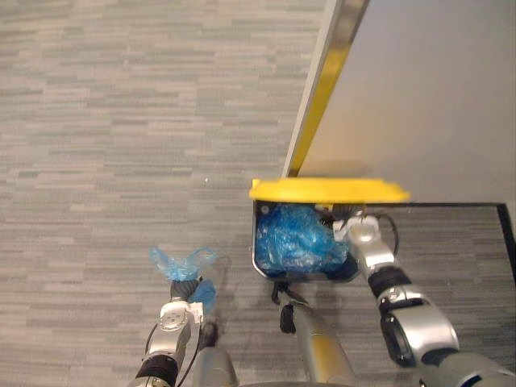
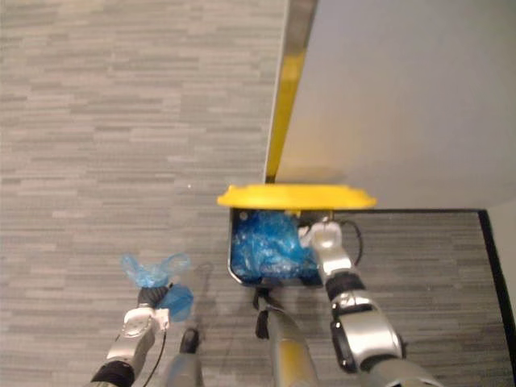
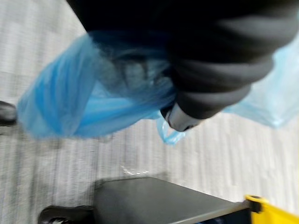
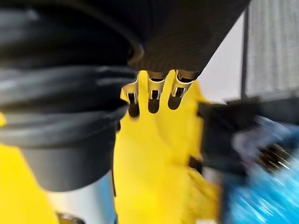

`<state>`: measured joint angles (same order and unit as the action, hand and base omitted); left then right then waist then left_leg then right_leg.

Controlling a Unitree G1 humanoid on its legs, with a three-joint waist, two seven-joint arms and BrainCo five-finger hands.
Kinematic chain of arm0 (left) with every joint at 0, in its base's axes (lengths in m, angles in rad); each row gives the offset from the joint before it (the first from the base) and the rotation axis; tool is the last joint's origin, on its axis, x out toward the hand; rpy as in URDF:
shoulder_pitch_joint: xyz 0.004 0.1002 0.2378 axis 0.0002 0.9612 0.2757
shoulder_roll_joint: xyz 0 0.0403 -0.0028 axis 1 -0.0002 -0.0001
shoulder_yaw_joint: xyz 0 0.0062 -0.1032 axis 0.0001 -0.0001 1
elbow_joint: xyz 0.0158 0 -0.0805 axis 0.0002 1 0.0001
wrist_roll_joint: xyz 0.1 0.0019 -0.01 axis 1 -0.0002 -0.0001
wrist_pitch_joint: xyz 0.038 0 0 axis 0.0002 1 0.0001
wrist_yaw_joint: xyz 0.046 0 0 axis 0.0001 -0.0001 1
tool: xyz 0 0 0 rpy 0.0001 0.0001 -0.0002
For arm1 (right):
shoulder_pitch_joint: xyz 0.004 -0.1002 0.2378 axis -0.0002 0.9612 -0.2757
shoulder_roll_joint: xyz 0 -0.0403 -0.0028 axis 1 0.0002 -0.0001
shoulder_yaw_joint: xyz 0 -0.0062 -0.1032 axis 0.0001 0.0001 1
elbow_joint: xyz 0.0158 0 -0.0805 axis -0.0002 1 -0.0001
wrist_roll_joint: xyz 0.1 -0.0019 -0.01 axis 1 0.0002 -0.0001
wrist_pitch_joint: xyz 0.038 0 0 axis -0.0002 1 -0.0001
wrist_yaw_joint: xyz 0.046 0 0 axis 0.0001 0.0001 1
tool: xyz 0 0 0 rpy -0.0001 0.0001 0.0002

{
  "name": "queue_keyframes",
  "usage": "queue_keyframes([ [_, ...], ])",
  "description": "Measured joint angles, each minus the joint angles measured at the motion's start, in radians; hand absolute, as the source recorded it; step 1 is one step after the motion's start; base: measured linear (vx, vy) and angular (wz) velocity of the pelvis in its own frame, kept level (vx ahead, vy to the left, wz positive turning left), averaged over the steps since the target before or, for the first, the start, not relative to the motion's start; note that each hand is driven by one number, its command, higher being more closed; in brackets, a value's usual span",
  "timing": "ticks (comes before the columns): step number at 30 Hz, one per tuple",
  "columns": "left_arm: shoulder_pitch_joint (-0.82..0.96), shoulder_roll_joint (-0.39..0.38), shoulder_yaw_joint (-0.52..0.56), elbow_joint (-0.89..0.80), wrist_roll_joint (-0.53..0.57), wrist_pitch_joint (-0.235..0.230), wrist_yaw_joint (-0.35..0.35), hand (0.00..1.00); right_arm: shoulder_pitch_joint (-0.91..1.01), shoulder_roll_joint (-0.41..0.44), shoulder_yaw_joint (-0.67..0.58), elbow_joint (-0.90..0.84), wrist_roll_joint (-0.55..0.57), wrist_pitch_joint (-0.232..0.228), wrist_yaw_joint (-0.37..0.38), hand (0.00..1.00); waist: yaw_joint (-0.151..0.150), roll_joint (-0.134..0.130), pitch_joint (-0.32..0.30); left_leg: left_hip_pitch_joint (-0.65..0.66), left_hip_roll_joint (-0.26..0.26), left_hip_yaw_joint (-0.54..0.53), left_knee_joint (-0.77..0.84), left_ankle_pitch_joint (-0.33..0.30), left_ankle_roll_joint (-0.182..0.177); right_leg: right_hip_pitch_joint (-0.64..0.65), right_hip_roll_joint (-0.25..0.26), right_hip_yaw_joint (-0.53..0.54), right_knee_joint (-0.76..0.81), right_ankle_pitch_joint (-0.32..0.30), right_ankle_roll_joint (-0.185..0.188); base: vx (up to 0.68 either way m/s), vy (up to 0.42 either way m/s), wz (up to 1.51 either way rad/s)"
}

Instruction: Gather rubbish on tea table into small bin, then transfer packed bag to large trash can.

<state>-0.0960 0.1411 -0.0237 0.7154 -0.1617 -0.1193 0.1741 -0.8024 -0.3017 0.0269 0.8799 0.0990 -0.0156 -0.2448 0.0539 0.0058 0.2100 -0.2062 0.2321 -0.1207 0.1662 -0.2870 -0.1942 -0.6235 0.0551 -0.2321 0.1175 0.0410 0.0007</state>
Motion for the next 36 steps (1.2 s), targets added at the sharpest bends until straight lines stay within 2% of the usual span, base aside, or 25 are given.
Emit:
queue_keyframes([
  [1,-0.011,-0.003,-0.011,-0.010,0.000,0.000,-0.001,1.00,-0.022,-0.005,-0.006,0.000,0.024,0.000,-0.006,0.00,-0.001,-0.001,0.007,0.001,0.001,0.002,0.002,-0.001,-0.010,0.010,0.002,-0.003,-0.016,0.007,0.000,-0.02,0.028,-0.05],
  [3,-0.011,-0.003,-0.021,-0.050,-0.002,-0.004,-0.001,1.00,-0.039,-0.006,-0.006,0.000,0.046,-0.002,-0.013,0.00,-0.005,-0.003,0.018,0.001,0.006,0.002,0.008,-0.002,-0.008,0.033,0.010,-0.002,-0.051,0.009,0.003,-0.02,0.047,0.01],
  [5,-0.007,0.001,-0.048,-0.086,-0.019,-0.007,-0.002,1.00,-0.054,-0.006,-0.005,0.000,0.073,-0.001,-0.018,0.00,-0.001,0.001,0.024,0.000,0.017,-0.001,0.005,-0.001,0.000,0.054,0.024,0.000,-0.091,0.003,0.028,-0.01,0.026,-0.02],
  [6,-0.003,-0.006,-0.066,-0.110,-0.024,-0.010,-0.002,1.00,-0.074,-0.007,-0.003,-0.001,0.081,-0.001,-0.023,0.00,0.013,0.016,0.034,0.009,0.048,0.000,-0.020,0.002,0.010,0.031,0.037,0.004,-0.026,0.019,-0.006,0.10,-0.013,0.36],
  [7,-0.002,0.004,-0.085,-0.127,-0.037,-0.012,-0.005,1.00,-0.082,-0.015,-0.001,-0.001,0.098,-0.002,-0.031,0.00,-0.010,0.010,0.048,0.032,0.042,-0.008,-0.042,0.013,-0.014,0.031,0.032,0.055,0.051,0.009,-0.058,0.10,-0.013,0.29],
  [9,0.017,0.000,-0.120,-0.180,-0.053,-0.024,-0.005,1.00,-0.122,-0.016,-0.001,-0.001,0.101,-0.001,-0.034,0.00,0.010,0.008,0.050,0.020,0.035,-0.029,-0.030,0.015,-0.023,0.032,0.046,0.054,0.017,0.021,-0.049,0.11,-0.036,0.02],
  [13,0.014,-0.020,-0.236,-0.281,-0.081,-0.026,-0.038,1.00,-0.150,-0.016,0.027,-0.001,0.123,-0.001,-0.028,0.00,0.001,0.011,0.062,0.013,0.017,-0.024,0.015,0.000,-0.046,0.057,0.052,0.047,-0.043,0.056,-0.035,0.05,0.031,-0.07],
  [16,0.002,-0.022,-0.290,-0.351,-0.105,-0.037,-0.062,1.00,-0.151,-0.016,0.038,-0.001,0.140,0.002,-0.026,0.00,0.001,0.011,0.069,0.014,0.013,-0.012,0.040,-0.009,-0.060,0.076,0.049,0.038,-0.050,0.060,-0.030,0.00,0.086,-0.15],
  [18,-0.009,-0.008,-0.343,-0.414,-0.127,-0.044,-0.073,1.00,-0.153,-0.017,0.058,-0.001,0.140,0.002,-0.022,0.00,-0.004,0.013,0.070,0.016,0.009,0.000,0.049,-0.015,-0.048,0.089,0.045,0.040,-0.060,0.061,-0.028,0.00,0.111,-0.08],
  [25,-0.060,0.003,-0.473,-0.518,-0.156,-0.045,-0.094,1.00,-0.177,-0.023,0.081,-0.001,0.140,0.002,-0.004,0.00,-0.008,0.015,0.071,0.020,0.008,0.003,0.050,-0.015,-0.050,0.098,0.045,0.040,-0.078,0.071,-0.014,0.03,0.053,-0.01],
  [36,-0.197,-0.003,-0.535,-0.651,-0.154,-0.049,-0.057,1.00,-0.212,-0.021,0.115,0.000,0.139,0.013,0.010,0.00,-0.024,0.018,0.073,0.037,0.007,0.026,0.050,-0.014,-0.051,0.101,0.042,0.039,-0.068,0.076,-0.014,0.05,0.049,-0.05],
])
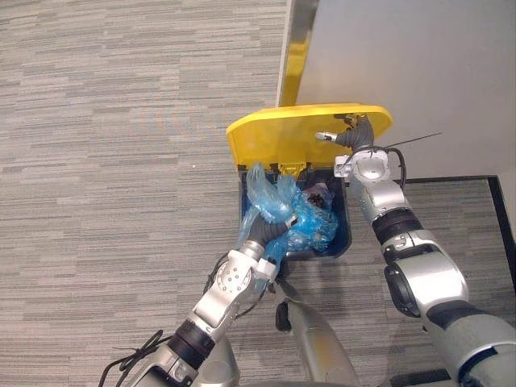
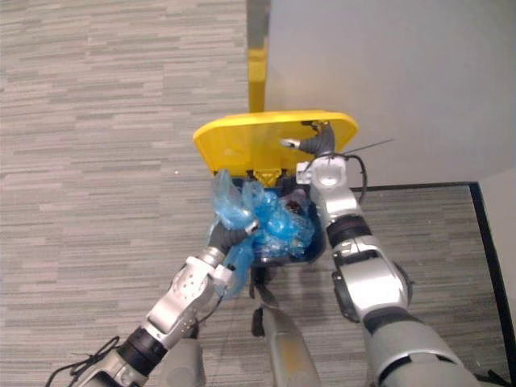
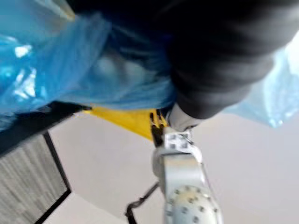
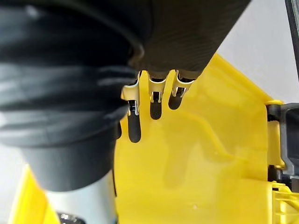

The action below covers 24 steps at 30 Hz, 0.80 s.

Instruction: Gather rubbish on tea table into small bin, then transfer packed bag to large trash can.

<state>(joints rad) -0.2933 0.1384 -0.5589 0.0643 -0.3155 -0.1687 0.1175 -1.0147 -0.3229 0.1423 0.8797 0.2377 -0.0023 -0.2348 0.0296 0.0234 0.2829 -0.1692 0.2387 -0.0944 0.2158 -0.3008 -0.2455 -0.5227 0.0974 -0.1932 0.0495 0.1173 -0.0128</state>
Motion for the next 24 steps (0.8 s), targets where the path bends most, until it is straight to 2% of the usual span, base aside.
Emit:
queue_keyframes([
  [13,-0.099,-0.039,-0.016,0.021,0.041,0.001,0.035,1.00,-0.006,-0.008,-0.001,-0.012,-0.003,0.001,-0.001,0.00,-0.021,0.002,0.000,-0.023,-0.007,0.001,-0.020,0.004,0.013,-0.028,-0.010,-0.001,0.000,0.001,0.000,0.05,0.041,0.02],
  [24,-0.232,-0.075,0.032,0.390,0.168,0.055,0.059,1.00,0.060,-0.002,-0.014,-0.084,-0.005,0.001,-0.004,0.00,-0.019,0.002,0.000,-0.051,-0.013,0.009,-0.092,0.057,0.000,-0.094,-0.022,-0.002,0.013,0.003,-0.009,0.08,0.029,0.02],
])
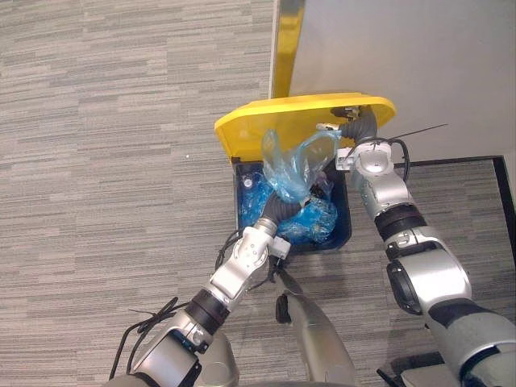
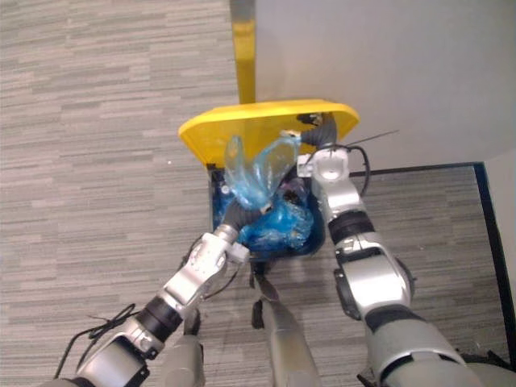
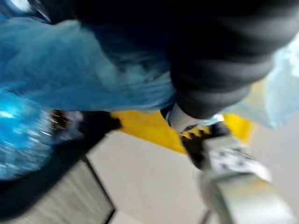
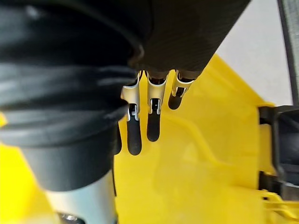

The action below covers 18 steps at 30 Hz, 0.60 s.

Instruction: Gather rubbish on tea table into small bin, then transfer packed bag to large trash can.

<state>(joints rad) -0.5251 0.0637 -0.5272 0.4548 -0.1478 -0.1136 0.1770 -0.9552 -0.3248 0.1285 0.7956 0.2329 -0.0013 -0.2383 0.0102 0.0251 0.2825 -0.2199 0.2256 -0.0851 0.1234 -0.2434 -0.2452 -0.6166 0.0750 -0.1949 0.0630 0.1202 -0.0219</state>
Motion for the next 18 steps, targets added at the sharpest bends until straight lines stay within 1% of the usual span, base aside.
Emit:
queue_keyframes([
  [1,-0.023,-0.005,0.001,0.044,0.022,0.014,0.001,1.00,0.002,0.002,-0.002,-0.007,-0.001,0.000,-0.001,0.00,0.001,0.000,0.000,-0.018,-0.008,0.000,0.000,0.004,0.003,-0.019,-0.010,0.000,0.005,-0.001,-0.002,0.06,0.052,0.09],
  [3,-0.044,-0.011,0.001,0.093,0.044,0.019,0.007,1.00,0.016,0.008,-0.003,-0.033,-0.011,0.001,-0.002,0.00,0.003,-0.001,0.000,-0.031,-0.008,0.010,-0.001,0.007,-0.001,-0.034,-0.015,0.000,0.011,-0.001,-0.002,0.05,0.039,0.05],
  [4,-0.055,-0.016,0.004,0.130,0.054,0.023,0.016,0.00,0.023,0.016,-0.003,-0.042,-0.021,0.000,-0.003,0.00,0.002,-0.001,0.000,-0.037,-0.006,0.018,0.001,0.009,-0.002,-0.040,-0.016,0.000,0.013,-0.001,-0.002,0.07,0.036,0.00],
  [6,-0.079,-0.035,0.039,0.201,0.085,0.042,0.018,0.00,0.028,0.029,-0.003,-0.061,-0.028,0.001,-0.009,0.00,0.001,-0.002,0.000,-0.044,-0.005,0.025,0.002,0.011,-0.008,-0.061,-0.023,0.000,0.024,-0.004,-0.005,0.09,0.035,0.01],
  [8,-0.098,-0.043,0.065,0.268,0.121,0.059,0.022,0.00,0.037,0.052,-0.003,-0.097,-0.029,0.001,-0.019,0.00,-0.003,-0.003,0.000,-0.061,0.000,0.055,0.009,0.015,-0.016,-0.084,-0.028,0.000,0.039,-0.010,-0.009,0.09,0.031,0.00],
  [11,-0.101,-0.051,0.085,0.323,0.162,0.083,0.036,0.00,0.045,0.067,-0.002,-0.120,-0.029,0.001,-0.020,0.00,-0.005,-0.003,0.000,-0.070,0.005,0.081,0.025,0.012,-0.019,-0.095,-0.030,0.003,0.049,-0.014,-0.008,0.08,0.031,-0.05],
  [14,-0.101,-0.068,0.118,0.335,0.206,0.102,0.037,0.00,0.056,0.070,-0.001,-0.152,-0.029,0.001,-0.021,0.00,-0.009,-0.004,0.000,-0.084,0.010,0.112,0.035,0.013,-0.022,-0.117,-0.040,0.003,0.077,-0.027,-0.011,0.07,0.031,0.01],
  [18,-0.098,-0.088,0.136,0.344,0.272,0.123,0.039,0.00,0.061,0.081,0.004,-0.170,-0.028,0.001,-0.021,0.00,-0.017,-0.004,-0.001,-0.088,0.012,0.143,0.037,0.014,-0.027,-0.123,-0.050,0.004,0.085,-0.032,-0.010,0.08,0.037,0.02],
])
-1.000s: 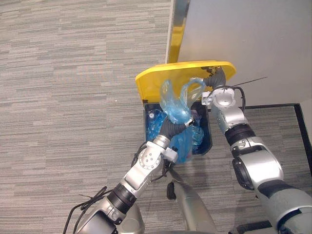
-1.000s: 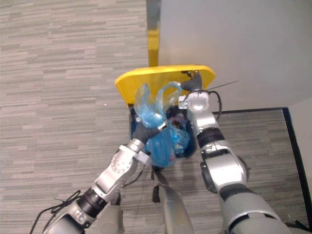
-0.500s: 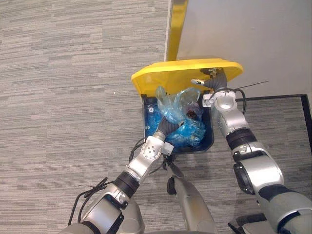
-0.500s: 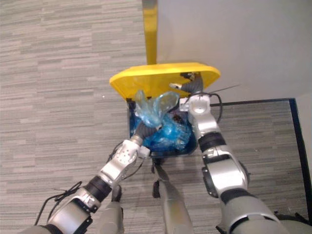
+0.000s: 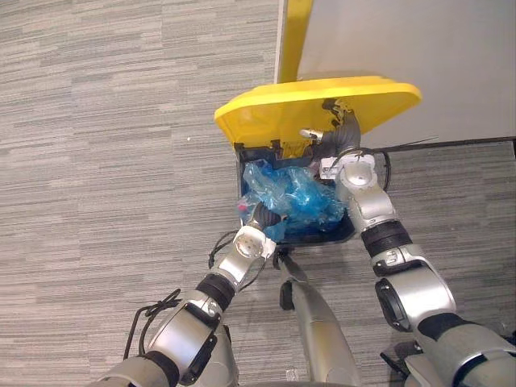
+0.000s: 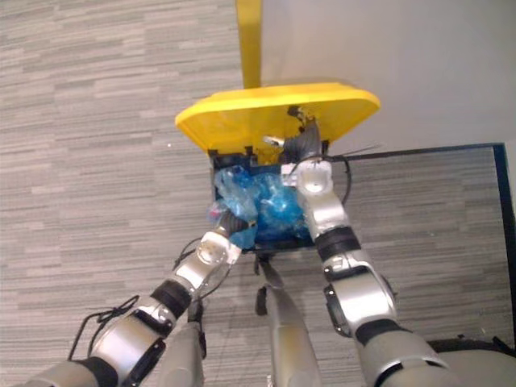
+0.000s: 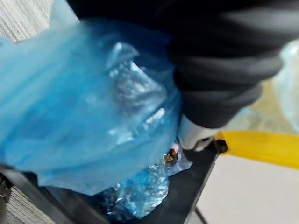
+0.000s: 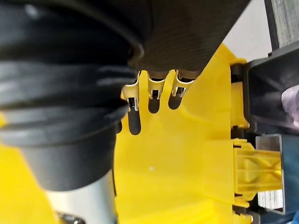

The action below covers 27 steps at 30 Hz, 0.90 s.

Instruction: Gather rubbish on tea table into small bin, then transfer packed bag to large trash can.

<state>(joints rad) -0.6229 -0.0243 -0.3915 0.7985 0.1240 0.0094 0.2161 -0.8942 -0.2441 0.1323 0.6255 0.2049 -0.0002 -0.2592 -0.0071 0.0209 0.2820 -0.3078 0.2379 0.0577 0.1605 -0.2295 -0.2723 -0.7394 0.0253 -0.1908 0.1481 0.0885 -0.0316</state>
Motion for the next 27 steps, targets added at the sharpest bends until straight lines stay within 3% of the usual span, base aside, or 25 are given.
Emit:
queue_keyframes([
  [8,0.011,-0.011,0.013,-0.008,0.035,0.005,0.020,0.00,0.022,-0.002,0.037,-0.027,-0.009,0.000,0.004,0.00,-0.006,-0.002,-0.003,0.034,-0.007,0.023,-0.037,0.018,0.006,0.001,-0.022,-0.006,0.043,-0.021,0.017,0.10,0.050,0.03],
  [14,0.053,0.000,0.013,-0.134,0.033,-0.006,0.027,0.00,0.102,-0.004,0.041,-0.032,-0.035,0.000,0.021,0.00,-0.008,-0.004,-0.003,0.098,-0.028,0.011,-0.093,0.046,0.020,0.046,-0.045,-0.020,0.059,-0.028,0.020,0.10,0.057,0.10],
  [20,0.233,0.065,0.056,-0.271,0.029,-0.042,0.035,0.00,0.250,0.009,0.068,-0.006,-0.098,0.000,0.048,0.00,-0.009,-0.014,-0.027,0.158,-0.028,-0.025,-0.109,0.047,0.029,0.141,-0.045,-0.038,0.004,-0.032,0.042,0.10,0.061,0.11],
  [27,0.521,0.163,0.232,-0.362,-0.035,-0.054,-0.006,0.00,0.430,0.025,0.044,0.021,-0.168,0.006,0.092,0.00,0.008,-0.015,-0.052,0.249,-0.035,-0.026,-0.095,0.024,0.067,0.270,-0.044,-0.033,-0.045,-0.003,0.045,0.08,0.087,0.01],
])
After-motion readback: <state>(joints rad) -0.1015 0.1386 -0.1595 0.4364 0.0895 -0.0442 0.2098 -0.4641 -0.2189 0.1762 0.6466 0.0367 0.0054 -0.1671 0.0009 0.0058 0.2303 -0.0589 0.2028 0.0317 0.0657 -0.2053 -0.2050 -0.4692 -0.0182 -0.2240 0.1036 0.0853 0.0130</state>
